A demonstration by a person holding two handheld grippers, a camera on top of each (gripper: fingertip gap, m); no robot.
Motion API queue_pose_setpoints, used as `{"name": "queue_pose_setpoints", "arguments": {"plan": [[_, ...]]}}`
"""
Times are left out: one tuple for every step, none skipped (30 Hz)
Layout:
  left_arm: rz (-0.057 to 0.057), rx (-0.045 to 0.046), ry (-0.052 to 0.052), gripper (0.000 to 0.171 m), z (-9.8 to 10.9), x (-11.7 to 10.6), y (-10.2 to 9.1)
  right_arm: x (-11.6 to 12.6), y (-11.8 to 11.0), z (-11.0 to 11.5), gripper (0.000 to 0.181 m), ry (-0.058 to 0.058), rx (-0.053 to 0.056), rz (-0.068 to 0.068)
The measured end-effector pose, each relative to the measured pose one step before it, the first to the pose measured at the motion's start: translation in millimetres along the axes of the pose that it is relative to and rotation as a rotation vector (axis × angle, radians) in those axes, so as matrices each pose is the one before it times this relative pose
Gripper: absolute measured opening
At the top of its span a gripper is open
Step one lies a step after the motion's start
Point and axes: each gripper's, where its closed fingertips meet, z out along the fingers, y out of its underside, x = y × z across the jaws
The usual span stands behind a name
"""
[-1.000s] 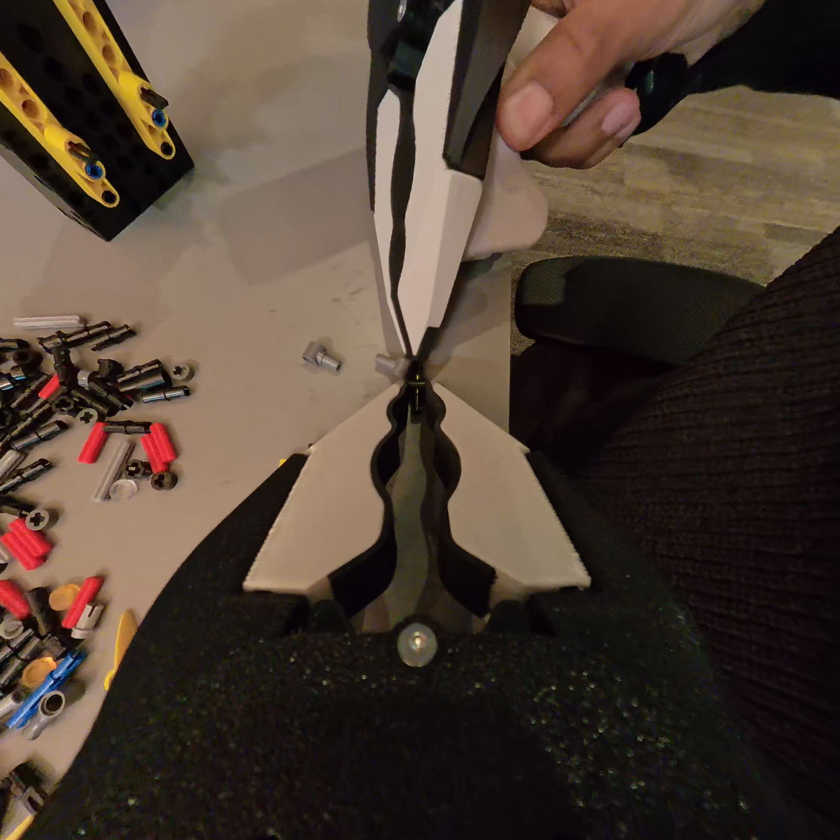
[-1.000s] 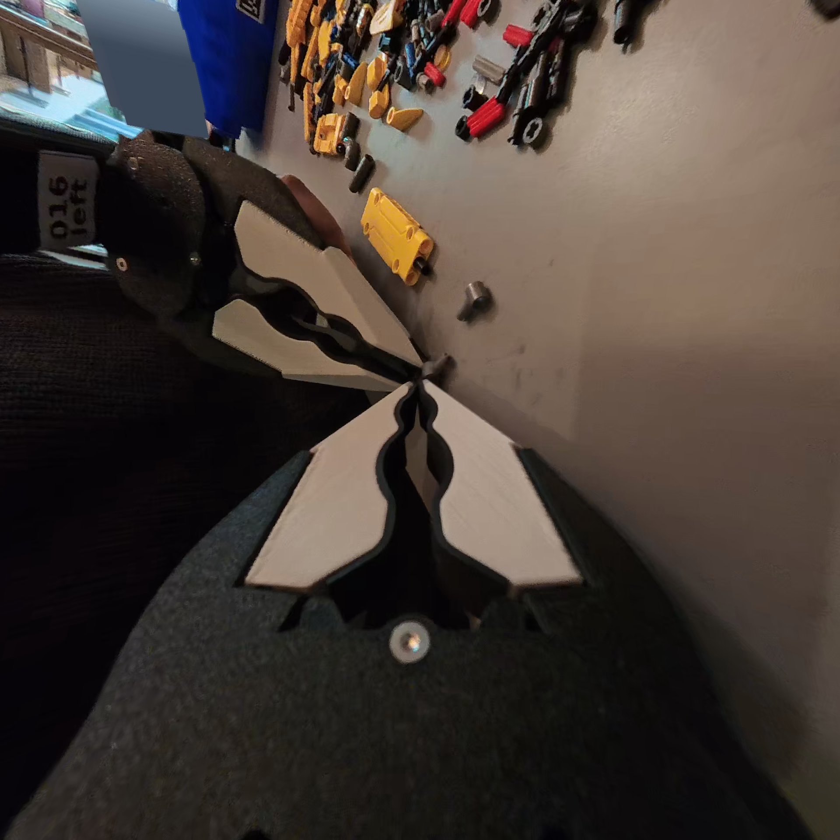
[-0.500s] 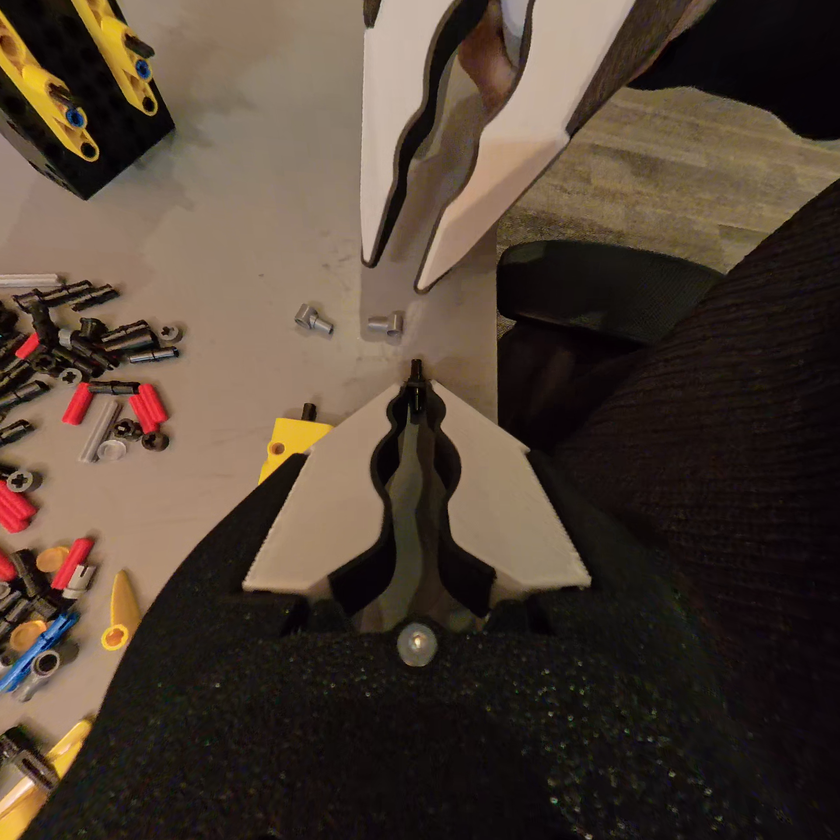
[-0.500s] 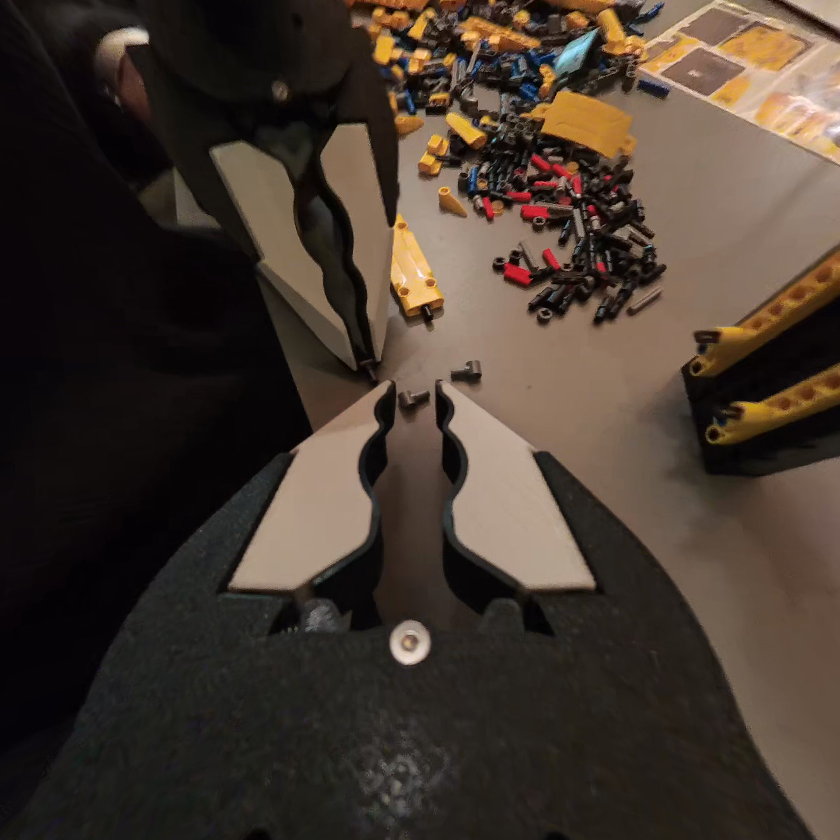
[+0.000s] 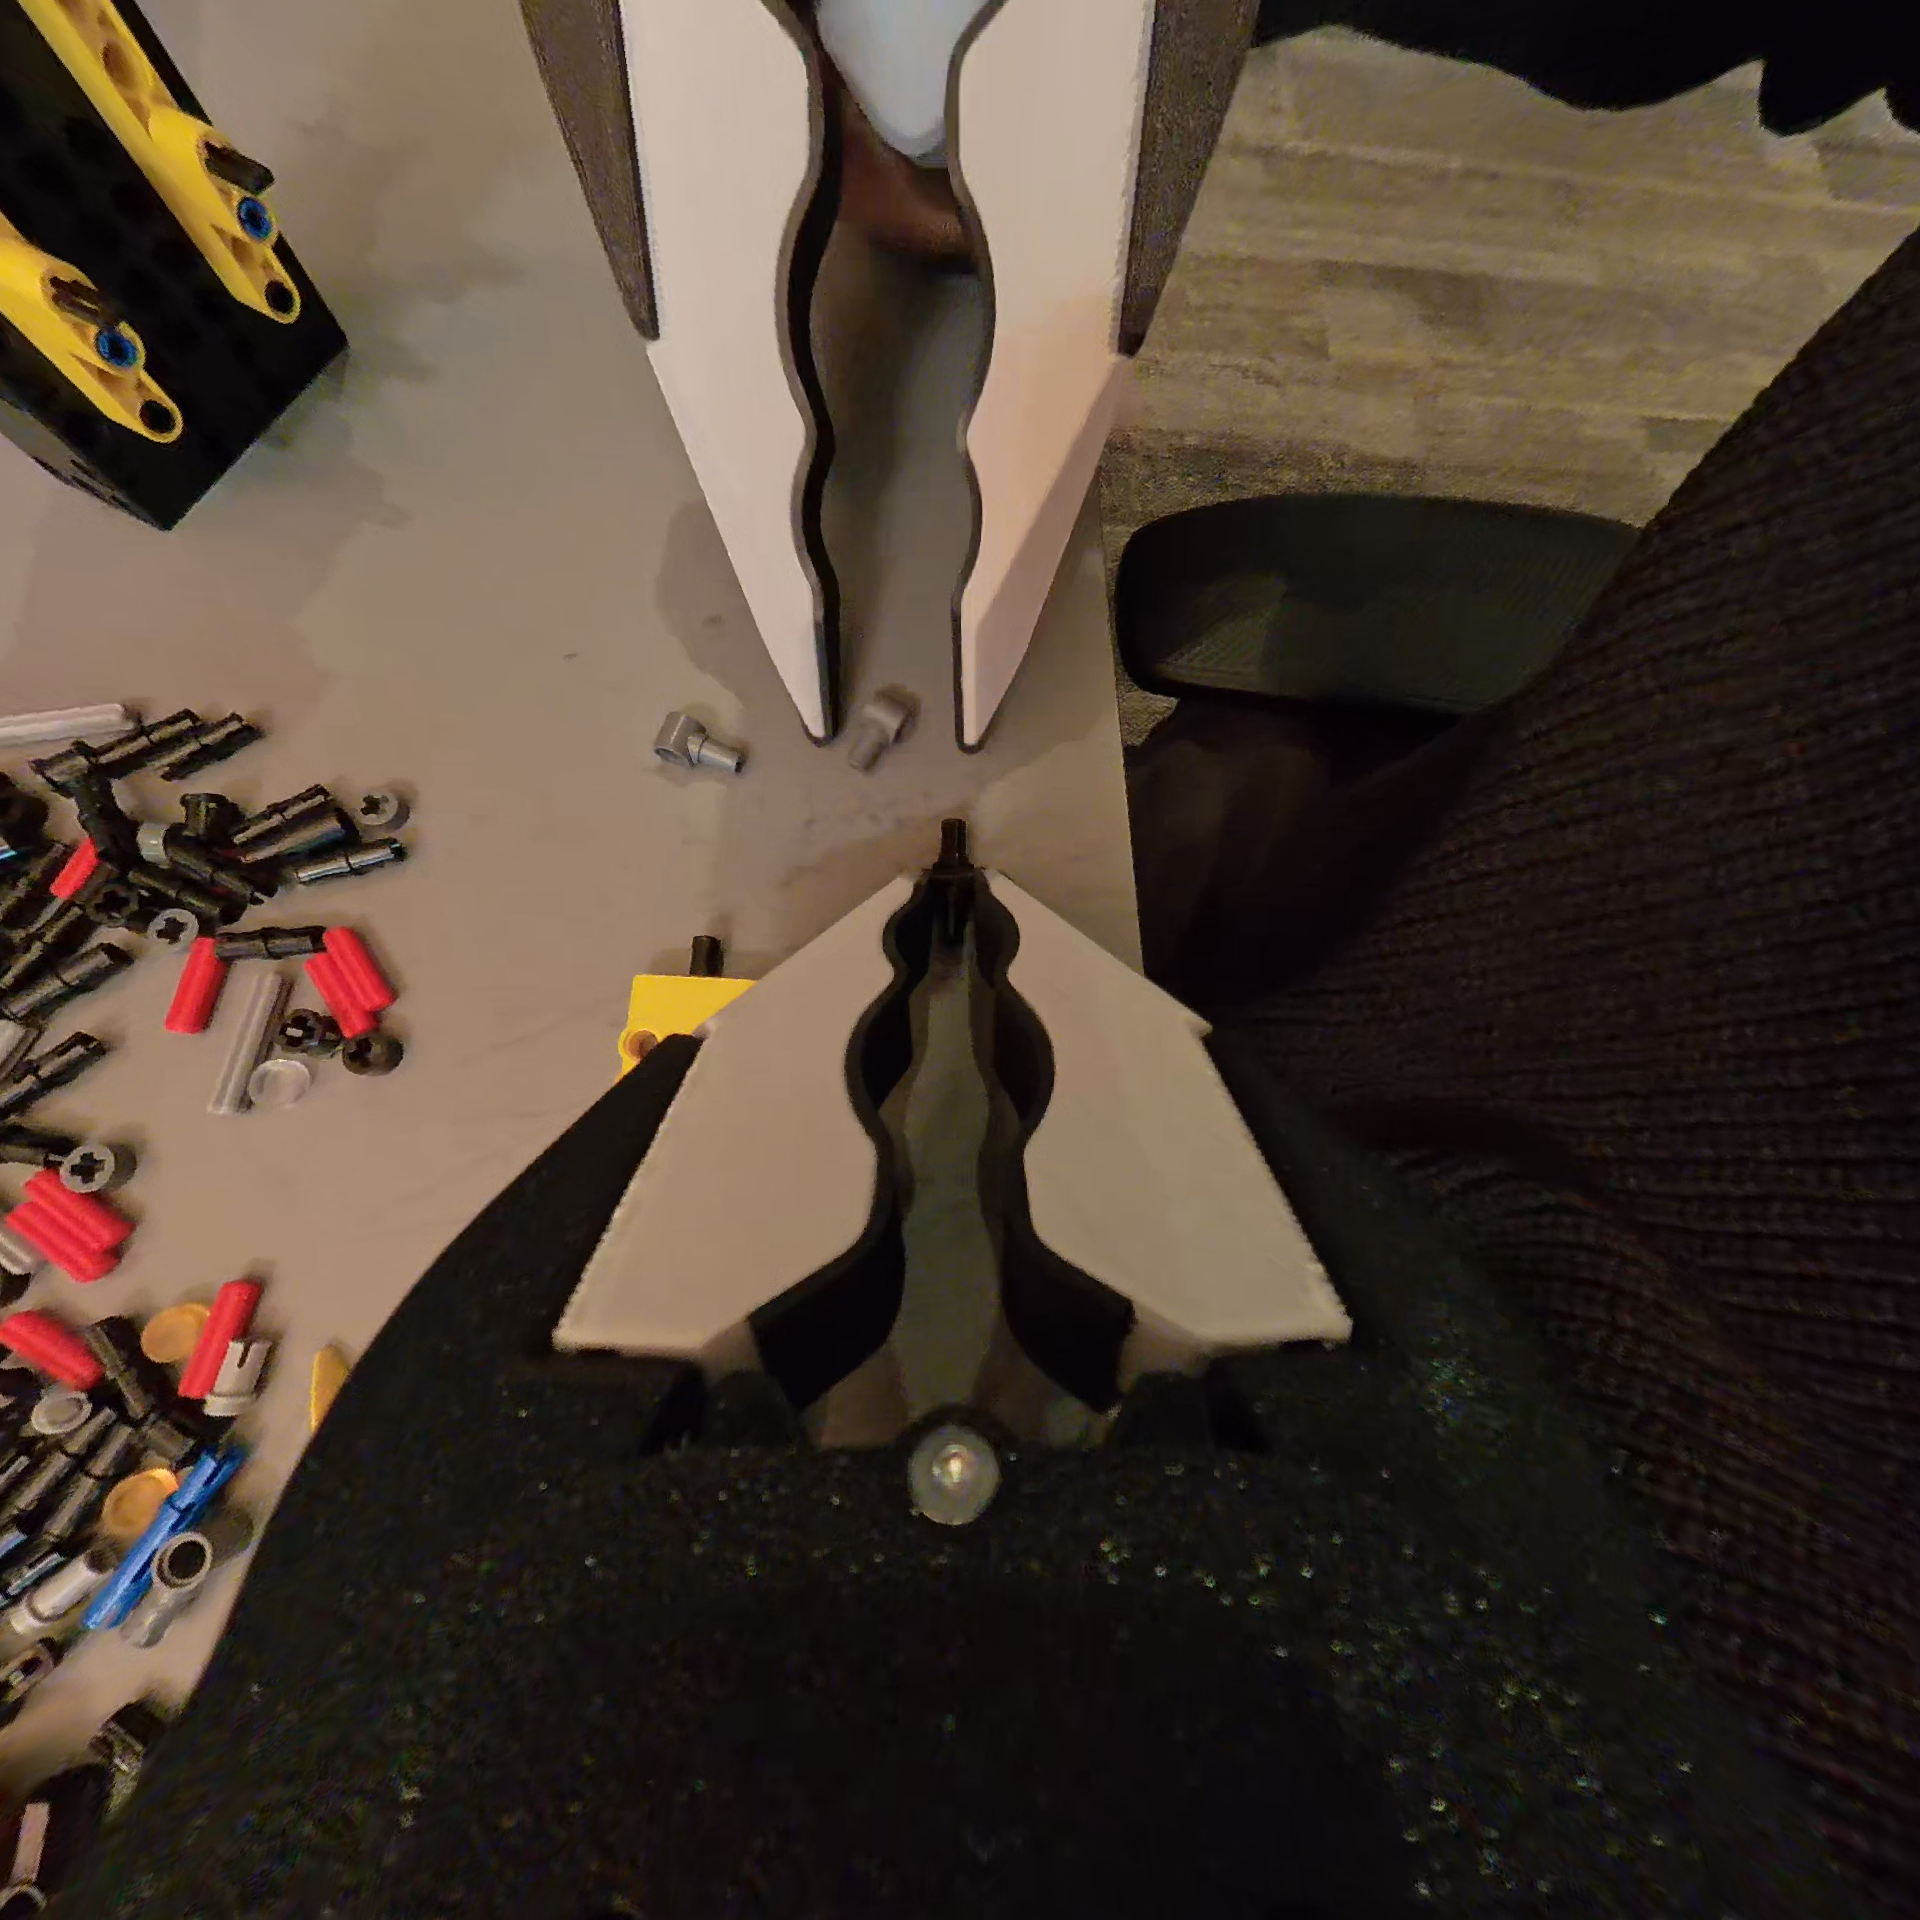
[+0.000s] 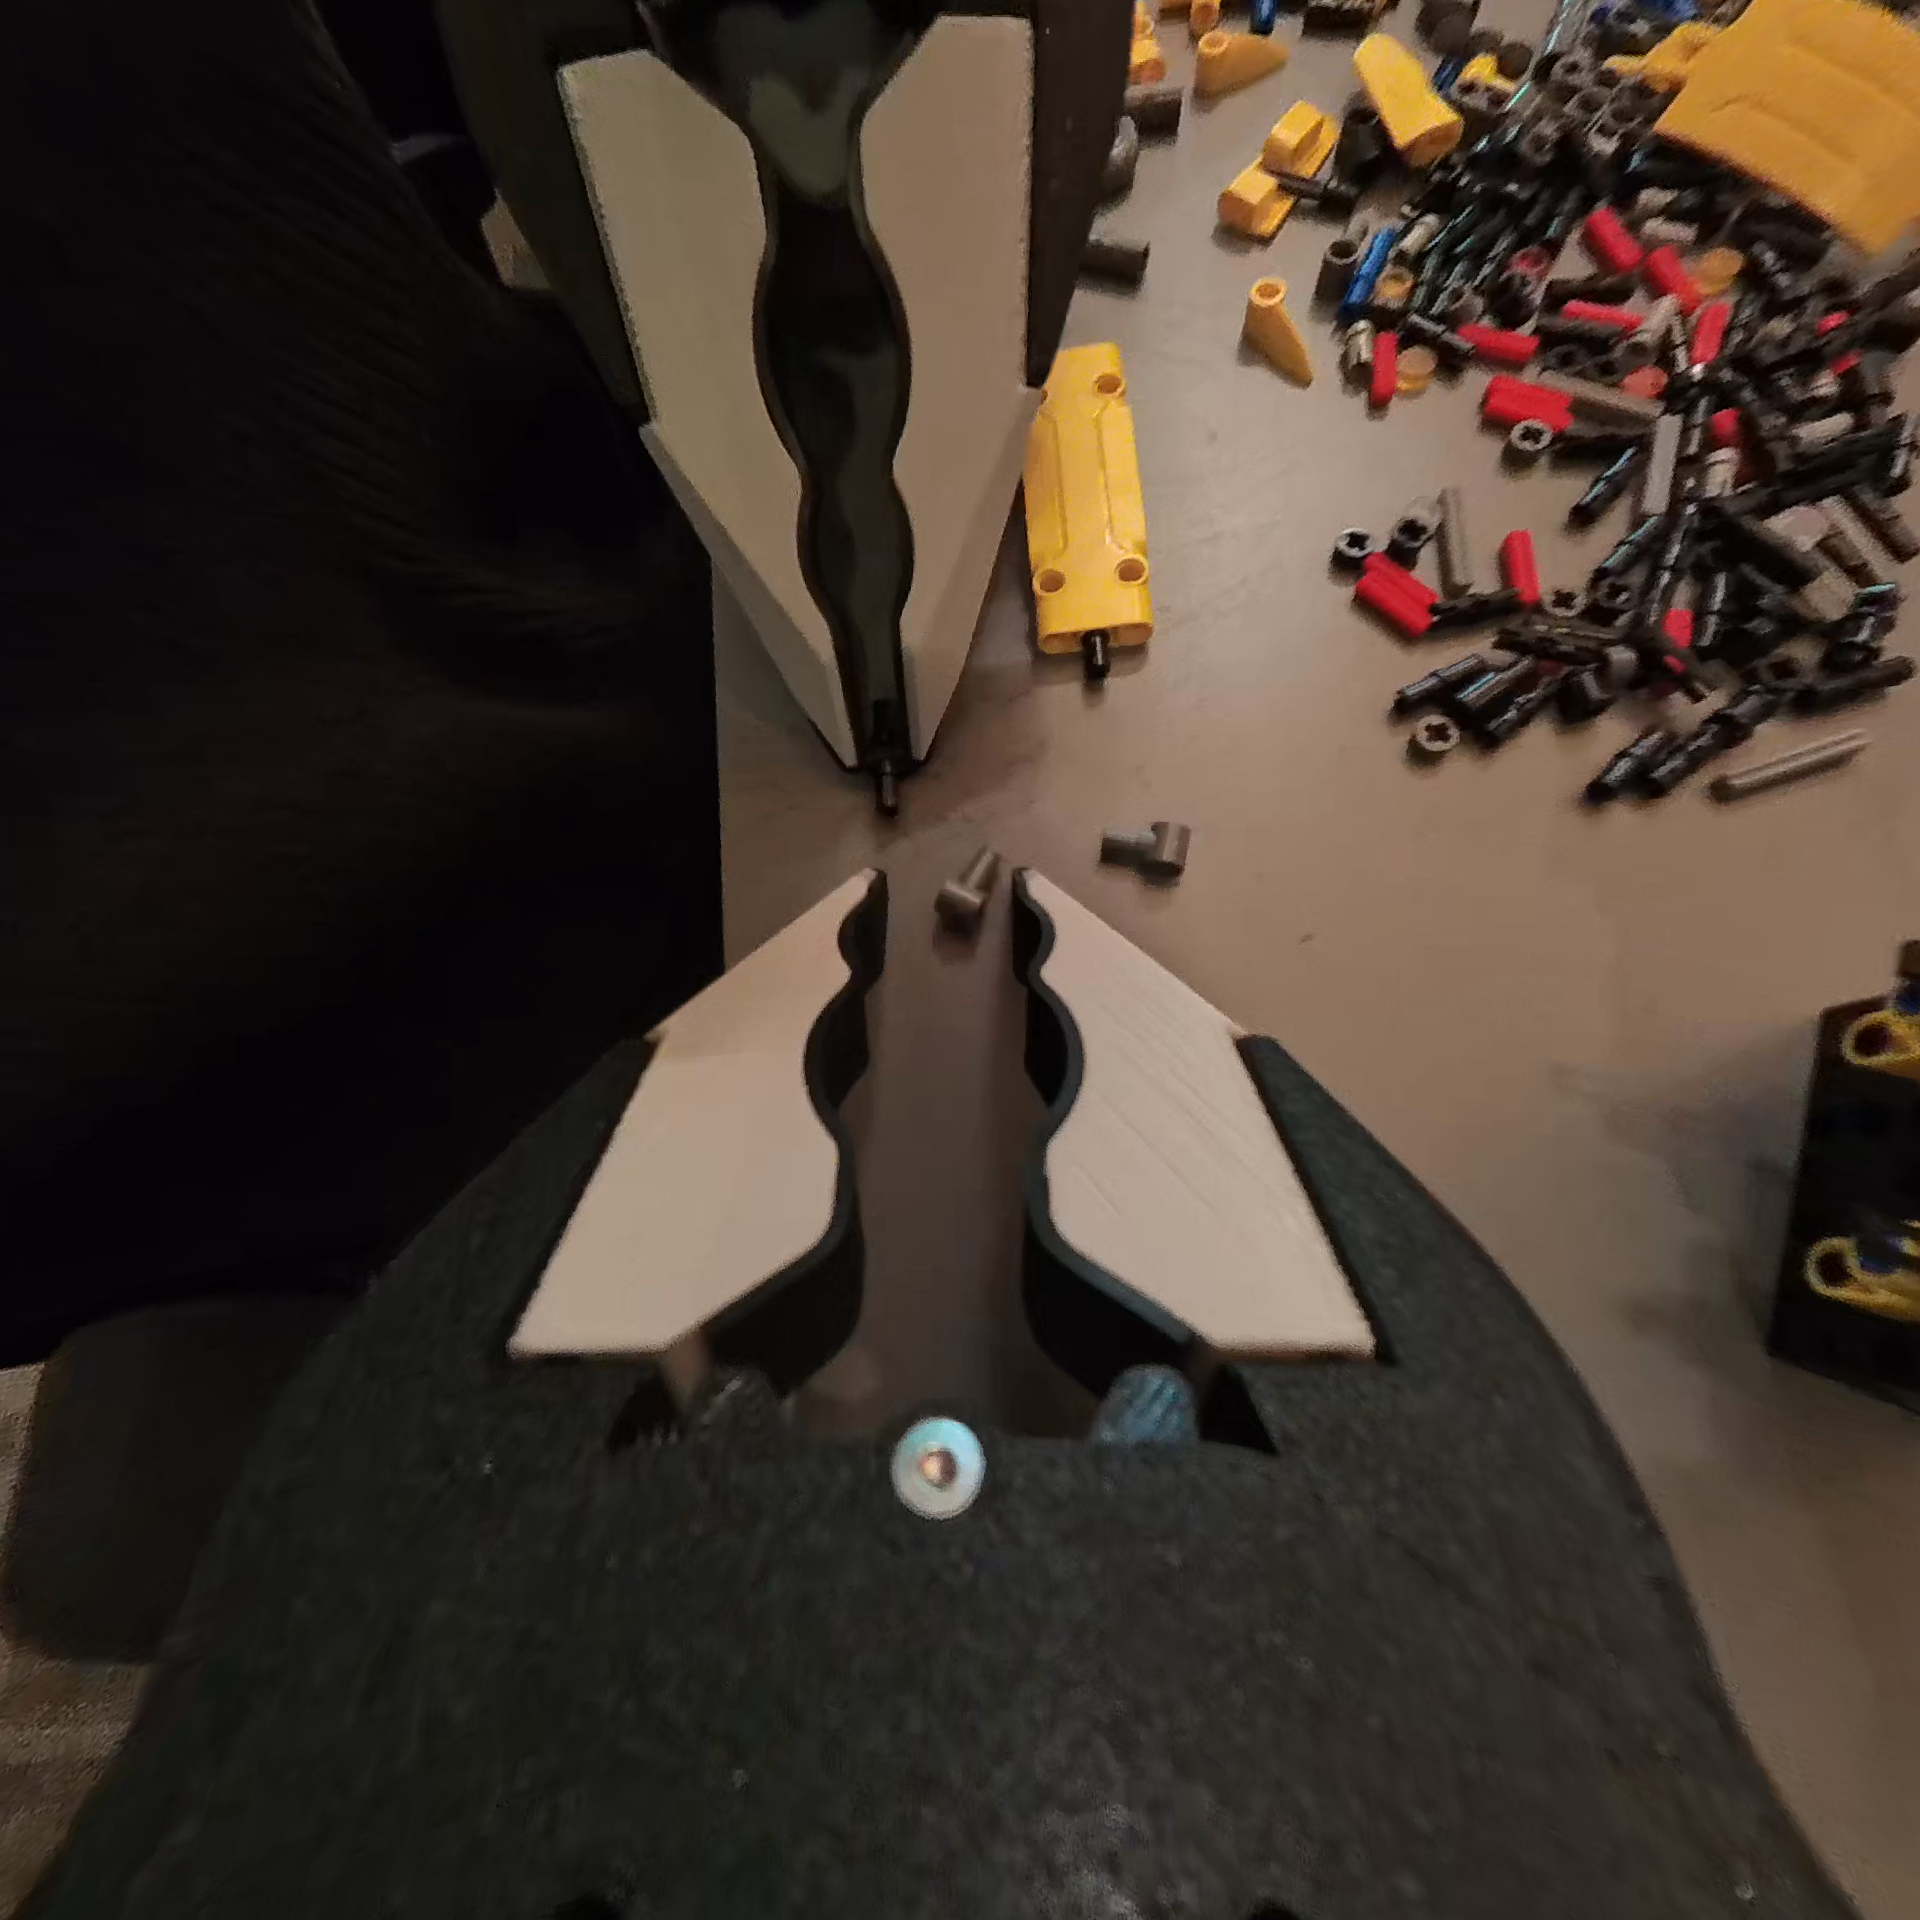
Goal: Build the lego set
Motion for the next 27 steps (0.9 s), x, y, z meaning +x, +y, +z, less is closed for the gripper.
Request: {"name": "queue_pose_setpoints", "arguments": {"plan": [[-0.0032, 0.00015, 0.0034, 0.006, -0.01, 0.06, -0.1, 0.65, -1.08, 0.32, 0.024, 0.015, 0.0035, -0.0152], [-0.0023, 0.00012, 0.0033, 0.006, 0.1, 0.06, -0.06, 0.86, 0.93, 1.03, 0.023, 0.0161, -0.0089, -0.0163], [-0.0024, 0.00003, 0.0044, 0.006, -0.02, 0.02, -0.11, 1.33, 0.09, 0.27, 0.019, 0.0198, -0.0026, -0.0172], [-0.0021, -0.00011, 0.0042, 0.006, 0.02, 0.04, -0.13, 1.75, 0.32, 0.09, 0.015, 0.0209, -0.0034, -0.0171], [-0.0003, -0.0002, 0.0024, 0.006, 0.12, 0.01, -0.02, 1.36, 0.22, 0.1, 0.012, 0.0178, -0.0016, -0.012], [0.0008, -0.00013, 0.0002, 0.006, -0.01, -0.03, 0.02, 0.19, 0.11, 0.02, 0.012, 0.0066, 0.0005, -0.0048], [0.0017, 0.00004, -0.0017, 0.006, -0.08, 0.07, 0.01, -0.06, 0.14, -0.14, 0.012, 0.0029, -0.0001, 0.0014], [0.0036, -0.00017, -0.0035, 0.006, 0.07, -0.03, 0.07, -0.14, 0.2, -0.31, 0.012, 0.0023, -0.0007, 0.0042], [0.0042, -0.00027, -0.0039, 0.006, 0.04, -0.03, -0.02, -0.4, 0.29, -0.44, 0.012, 0.0021, -0.0003, 0.0064], [0.0027, -0.00002, -0.0028, 0.006, 0.08, 0.0, 0.02, -0.3, 0.58, -0.69, 0.013, 0.0027, 0.0006, 0.0087], [0.0014, 0.0, -0.0015, 0.006, -0.08, -0.02, -0.02, 0.0, 0.63, -0.67, 0.013, 0.0046, 0.0014, 0.0103], [0.0014, -0.00006, -0.0016, 0.006, 0.09, -0.02, -0.03, -0.15, 0.59, -0.79, 0.013, 0.004, 0.0015, 0.0122], [0.0012, 0.00011, -0.0016, 0.006, 0.11, -0.15, -0.08, -0.25, 0.48, -0.67, 0.013, 0.0022, 0.0013, 0.0154], [0.0007, 0.00006, -0.0012, 0.006, 0.05, 0.01, -0.01, -0.56, 0.24, -0.51, 0.013, -0.0004, 0.0022, 0.0171], [0.0013, -0.00007, -0.0013, 0.006, 0.09, 0.03, -0.03, -0.32, 0.07, -0.21, 0.014, -0.0007, 0.0021, 0.0181], [0.0022, -0.0002, -0.0018, 0.006, 0.02, -0.05, 0.05, -0.68, -0.07, -0.22, 0.014, -0.0033, 0.002, 0.0173], [0.0022, -0.00014, -0.002, 0.006, -0.1, -0.01, 0.02, -0.72, -0.28, 0.08, 0.013, -0.0038, 0.0026, 0.0189], [0.0029, -0.00009, -0.0027, 0.006, 0.07, 0.0, 0.02, 0.17, -0.54, 0.29, 0.013, 0.0025, 0.0028, 0.0227], [0.004, -0.00016, -0.0039, 0.006, 0.1, -0.03, 0.02, -0.38, -0.79, 0.35, 0.013, -0.0003, 0.0036, 0.0217], [0.0048, -0.00008, -0.0049, 0.006, -0.08, -0.1, 0.05, 2.17, -0.47, 0.3, 0.007, 0.0171, 0.0022, 0.0274], [0.005, 0.00017, -0.0058, 0.006, -0.07, -0.09, 0.03, 2.27, -0.88, 0.2, 0.007, 0.0185, 0.0045, 0.0316], [0.0053, 0.00029, -0.007, 0.006, -0.03, -0.22, -0.02, -0.47, -0.62, 0.12, 0.007, 0.0014, 0.0041, 0.0301], [0.0067, 0.00142, -0.0104, 0.006, -0.15, -0.52, -0.13, -0.41, -1.47, -0.22, 0.007, 0.0047, 0.0094, 0.0293], [0.0056, 0.00865, -0.0145, 0.006, -0.99, -1.08, -1.03, 0.1, -2.93, -0.93, 0.007, 0.012, 0.0209, 0.025], [-0.0011, 0.01662, -0.0113, 0.006, -1.57, -1.16, -2.15, 0.87, -4.2, -1.62, 0.007, 0.0204, 0.0307, 0.0273], [-0.0116, 0.02622, -0.0017, 0.006, -2.22, -0.37, -3.54, 1.49, -5.12, -1.94, 0.007, 0.0259, 0.0371, 0.0364], [-0.019, 0.03502, 0.0018, 0.006, -3.02, -0.43, -4.87, 0.14, -6.35, -2.36, 0.007, 0.0171, 0.0473, 0.0414]]}}
